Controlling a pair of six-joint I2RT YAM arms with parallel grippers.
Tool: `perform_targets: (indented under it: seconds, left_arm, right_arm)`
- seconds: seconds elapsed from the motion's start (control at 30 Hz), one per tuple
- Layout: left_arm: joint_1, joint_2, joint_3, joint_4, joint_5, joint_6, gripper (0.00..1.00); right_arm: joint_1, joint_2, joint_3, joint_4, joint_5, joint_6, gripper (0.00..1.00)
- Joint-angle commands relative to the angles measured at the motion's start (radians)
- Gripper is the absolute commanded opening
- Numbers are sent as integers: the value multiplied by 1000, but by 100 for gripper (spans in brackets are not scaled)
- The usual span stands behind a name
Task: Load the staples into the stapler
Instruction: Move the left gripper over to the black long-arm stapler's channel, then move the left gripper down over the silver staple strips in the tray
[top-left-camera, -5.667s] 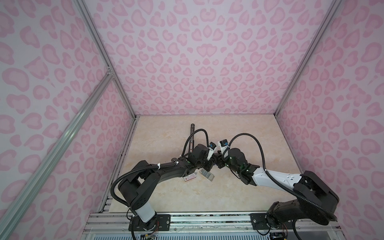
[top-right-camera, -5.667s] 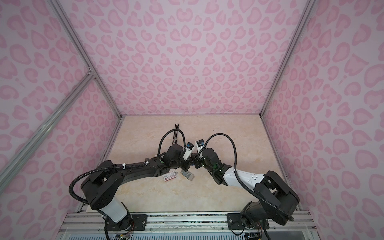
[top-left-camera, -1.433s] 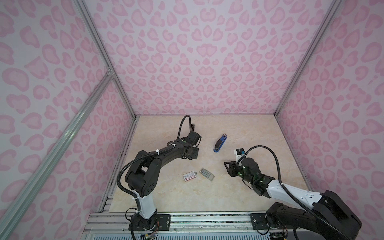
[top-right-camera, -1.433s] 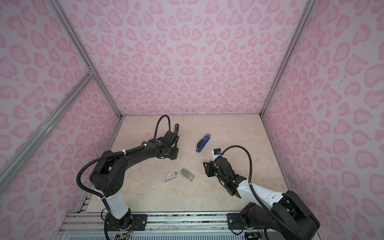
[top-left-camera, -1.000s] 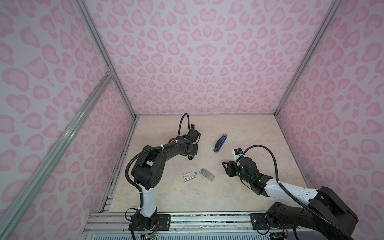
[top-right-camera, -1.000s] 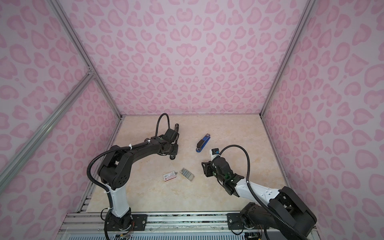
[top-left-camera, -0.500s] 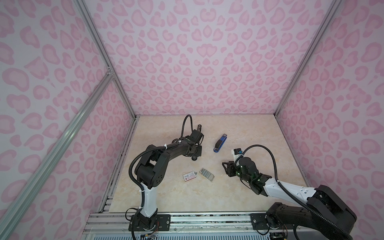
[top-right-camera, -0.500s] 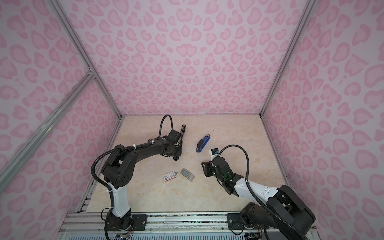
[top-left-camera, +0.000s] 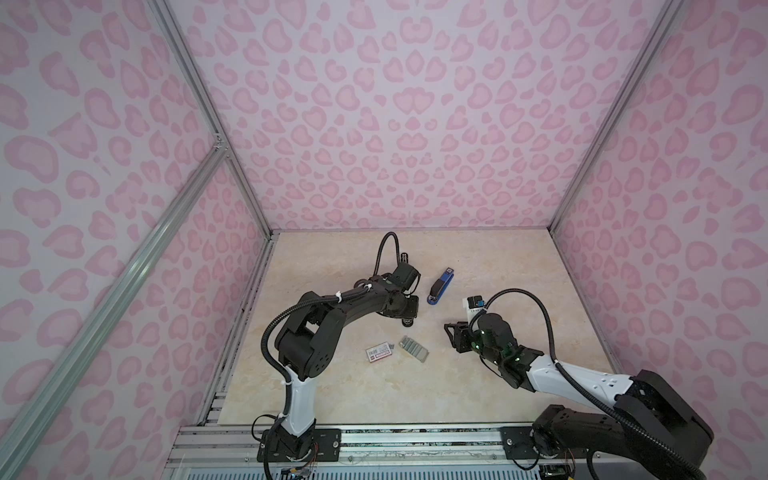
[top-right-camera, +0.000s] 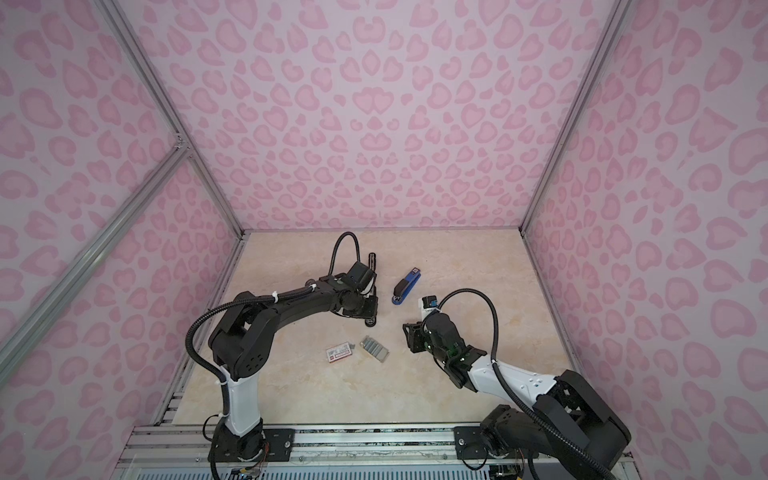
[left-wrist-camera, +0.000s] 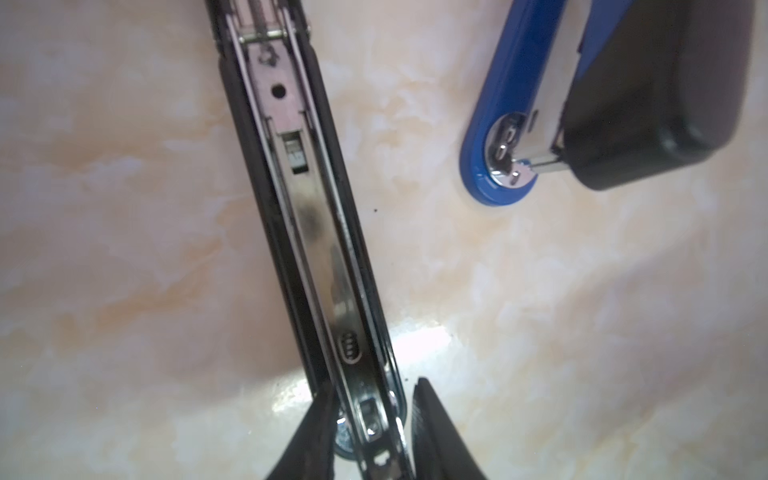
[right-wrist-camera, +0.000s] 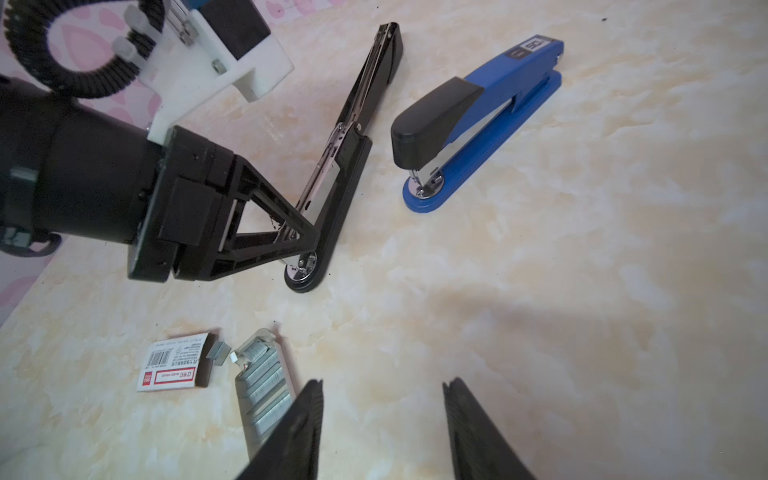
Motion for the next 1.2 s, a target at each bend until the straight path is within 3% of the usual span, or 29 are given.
perform_targets:
  seconds: [0.0,0.17,0.33,0.43,0.73,1.17]
  left_arm:
    - [1,-60,-40,16,-27,11,32]
    - [1,-208,-186,44,-46,13,32]
    - [-10,-298,-273,34,140,45,32]
    - [-49,-318,-295,6,179,74,29]
    - [-133,-281,-283,-19,188,82,24]
    - [-175,-177,-225,-44,145,80,22]
  right_arm:
    - [0,-11,30,-87,11,-3,49]
    - [28,-38,103,-263,27,-6,48]
    - [53,-88,95,-298,0,18,45]
    - [76,-128,65,-287,-18,16,43]
    - [110,-263,-36,-291,-111,5,40]
    - [126,-350,-103,-298,-75,14,40]
